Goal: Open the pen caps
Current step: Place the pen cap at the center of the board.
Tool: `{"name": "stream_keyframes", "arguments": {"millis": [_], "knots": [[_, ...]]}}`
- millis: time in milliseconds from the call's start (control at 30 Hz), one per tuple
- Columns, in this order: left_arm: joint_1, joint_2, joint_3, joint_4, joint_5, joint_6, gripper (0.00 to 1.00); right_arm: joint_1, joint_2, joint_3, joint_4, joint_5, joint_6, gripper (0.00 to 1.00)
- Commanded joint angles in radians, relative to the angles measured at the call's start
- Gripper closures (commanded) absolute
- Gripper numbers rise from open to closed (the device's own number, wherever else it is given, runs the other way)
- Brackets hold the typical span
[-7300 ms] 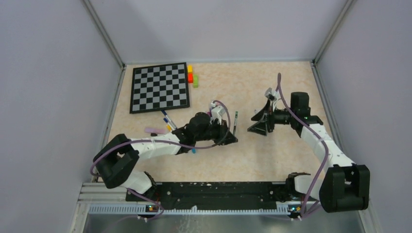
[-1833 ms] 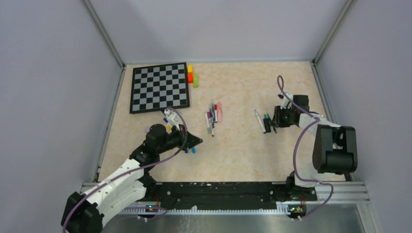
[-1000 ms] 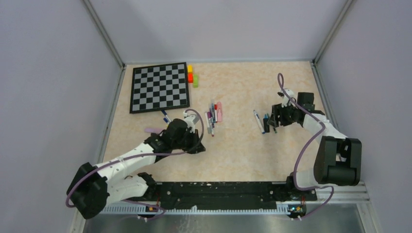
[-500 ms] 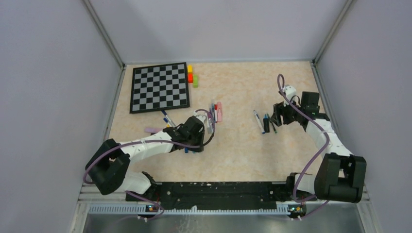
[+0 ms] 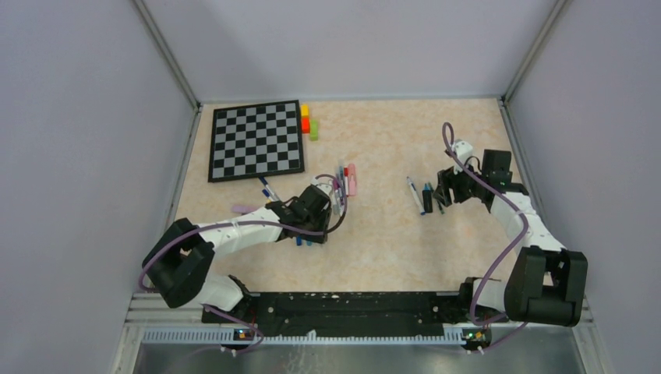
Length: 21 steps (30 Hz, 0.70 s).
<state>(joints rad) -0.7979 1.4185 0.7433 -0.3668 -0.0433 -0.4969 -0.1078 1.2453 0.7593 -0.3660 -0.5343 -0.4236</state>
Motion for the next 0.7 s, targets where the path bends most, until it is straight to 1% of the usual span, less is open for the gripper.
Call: {"name": "stream_keyframes", "arguments": {"millis": [0,167,233,267,300,400,433,467,567,600,667], "knots": [[-0.008,-0.037,0.036,0.004,-0.018,0.0,0.61,-0.01,-0.037,-0.005,0.002,-0.03,-0.021,0.37],[-0.008,-0.103,0.026,0.051,-0.017,0.008,0.61,-0.01,-0.057,-0.009,0.0,-0.046,-0.037,0.37],[-0.008,-0.133,0.02,0.084,-0.029,0.009,0.58,-0.01,-0.075,-0.013,0.001,-0.059,-0.047,0.37],[-0.007,-0.147,0.011,0.109,-0.041,0.014,0.51,-0.01,-0.084,-0.017,0.002,-0.065,-0.051,0.37],[-0.005,-0.161,0.001,0.143,-0.055,0.019,0.41,-0.01,-0.093,-0.021,0.005,-0.071,-0.053,0.37],[0.024,-0.189,-0.034,0.253,-0.081,0.018,0.05,-0.01,-0.126,-0.035,0.019,-0.086,-0.062,0.37],[0.04,-0.193,-0.046,0.289,-0.078,0.011,0.02,-0.01,-0.138,-0.041,0.024,-0.09,-0.065,0.37],[0.063,-0.192,-0.052,0.337,-0.048,0.0,0.01,-0.01,-0.149,-0.046,0.03,-0.093,-0.066,0.37],[0.147,-0.159,-0.05,0.408,0.044,-0.043,0.01,-0.01,-0.171,-0.055,0.041,-0.099,-0.066,0.37],[0.171,-0.139,-0.043,0.415,0.082,-0.053,0.01,-0.01,-0.176,-0.057,0.042,-0.099,-0.067,0.37],[0.197,-0.084,-0.007,0.398,0.097,-0.063,0.01,-0.01,-0.18,-0.057,0.041,-0.099,-0.069,0.37]]}}
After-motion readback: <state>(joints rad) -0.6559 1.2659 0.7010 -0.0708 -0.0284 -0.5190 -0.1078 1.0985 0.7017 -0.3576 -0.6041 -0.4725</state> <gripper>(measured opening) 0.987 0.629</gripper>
